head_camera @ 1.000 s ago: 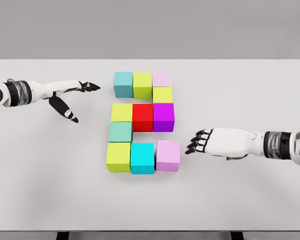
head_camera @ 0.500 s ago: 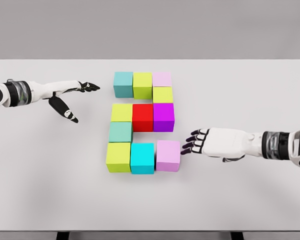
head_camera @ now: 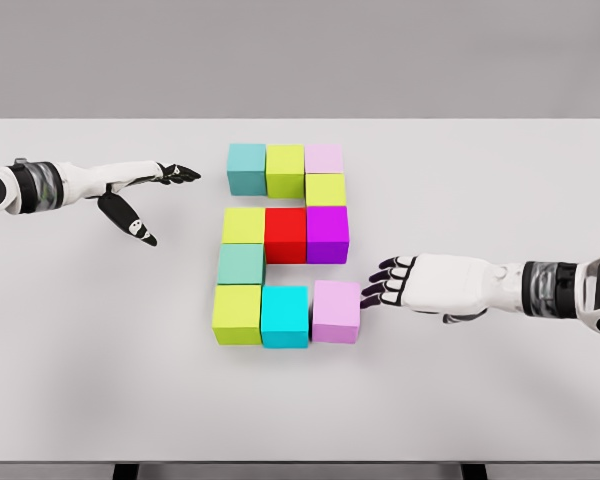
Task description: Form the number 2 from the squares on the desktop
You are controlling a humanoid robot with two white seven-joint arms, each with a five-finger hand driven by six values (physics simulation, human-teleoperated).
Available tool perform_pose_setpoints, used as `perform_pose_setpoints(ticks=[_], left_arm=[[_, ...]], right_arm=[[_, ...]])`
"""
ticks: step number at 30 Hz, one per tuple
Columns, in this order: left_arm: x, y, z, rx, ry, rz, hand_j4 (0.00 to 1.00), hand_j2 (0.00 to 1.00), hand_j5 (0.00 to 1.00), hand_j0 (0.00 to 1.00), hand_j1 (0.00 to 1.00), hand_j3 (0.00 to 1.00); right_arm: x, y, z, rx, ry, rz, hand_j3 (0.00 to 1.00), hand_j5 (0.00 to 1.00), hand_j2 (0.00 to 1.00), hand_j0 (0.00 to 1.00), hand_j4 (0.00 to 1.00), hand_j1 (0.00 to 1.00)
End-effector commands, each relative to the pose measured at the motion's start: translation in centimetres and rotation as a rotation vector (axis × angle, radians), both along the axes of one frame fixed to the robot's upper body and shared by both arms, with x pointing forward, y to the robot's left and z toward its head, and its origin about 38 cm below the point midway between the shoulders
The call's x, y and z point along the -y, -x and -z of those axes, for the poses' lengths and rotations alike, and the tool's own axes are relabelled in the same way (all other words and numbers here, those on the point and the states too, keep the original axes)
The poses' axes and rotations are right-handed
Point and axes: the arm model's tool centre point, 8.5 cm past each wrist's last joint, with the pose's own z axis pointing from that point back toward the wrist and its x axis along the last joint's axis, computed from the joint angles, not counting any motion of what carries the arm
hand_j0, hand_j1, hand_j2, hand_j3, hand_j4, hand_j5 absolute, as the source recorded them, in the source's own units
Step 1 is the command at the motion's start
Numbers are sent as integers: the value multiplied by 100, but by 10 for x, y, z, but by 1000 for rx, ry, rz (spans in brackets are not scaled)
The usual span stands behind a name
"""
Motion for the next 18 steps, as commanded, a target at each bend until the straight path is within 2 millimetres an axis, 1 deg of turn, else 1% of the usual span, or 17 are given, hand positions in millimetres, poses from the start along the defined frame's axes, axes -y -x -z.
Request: perform_pose_setpoints(ticks=[1,18], left_arm=[[0,0,0,0,4,-1,100,100,100,100,100,100],[-1,0,-1,0,3,-2,100,100,100,100,100,100]], right_arm=[[0,0,0,-3,-5,1,100,100,100,100,100,100],[-3,0,-1,-3,-13,-4,100,100,100,100,100,100]])
